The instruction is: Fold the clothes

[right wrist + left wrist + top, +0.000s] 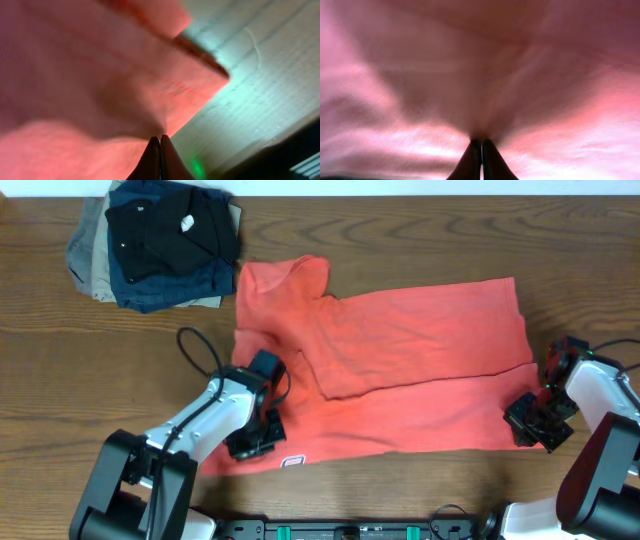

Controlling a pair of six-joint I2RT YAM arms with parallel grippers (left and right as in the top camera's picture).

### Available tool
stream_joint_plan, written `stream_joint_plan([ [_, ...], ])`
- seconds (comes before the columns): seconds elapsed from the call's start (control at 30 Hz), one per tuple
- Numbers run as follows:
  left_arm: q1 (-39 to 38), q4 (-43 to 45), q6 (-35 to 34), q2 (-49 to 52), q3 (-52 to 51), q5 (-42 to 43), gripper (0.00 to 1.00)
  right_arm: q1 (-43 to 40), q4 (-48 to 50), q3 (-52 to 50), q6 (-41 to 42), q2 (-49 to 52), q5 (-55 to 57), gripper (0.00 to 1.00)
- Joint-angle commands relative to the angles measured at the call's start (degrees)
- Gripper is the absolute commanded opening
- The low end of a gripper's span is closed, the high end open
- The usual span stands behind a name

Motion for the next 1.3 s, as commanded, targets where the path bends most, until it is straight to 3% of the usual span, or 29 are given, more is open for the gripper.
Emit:
stream_joint_plan([
  [0.0, 0.0, -3.2, -2.8, -6.0, -1.1, -1.1, 0.06, -2.1, -0.9, -0.3, 2.3, 0.0, 1.8, 0.01],
  [0.33, 0.0, -12.5, -2.8, -33.6, -1.1, -1.0, 0.06, -5.4, -4.4, -0.3, 3.8, -5.4, 2.1, 0.01],
  [0.5, 0.0, -8.3, -2.3, -39.1, -1.1, -1.1, 0.06, -5.0, -0.7, 0.2, -4.5, -13.8, -6.3, 0.01],
  [0.63, 0.0, -3.7, -2.3, -36.0, -1.1, -1.0, 0.06, -4.5, 5.4, 0.2, -9.8, -17.8, -14.1, 0.01],
  [1.03, 0.0, 7.8, 0.3, -8.9, -1.1, -1.1, 0.06, -1.9, 7.3, 0.2, -9.8, -10.3, -14.1, 0.01],
  [1.27, 0.0, 7.9, -1.3, 0.1, -1.1, -1.1, 0.06, -2.1, 7.5, -0.3, -4.2, -3.9, -8.4, 0.01],
])
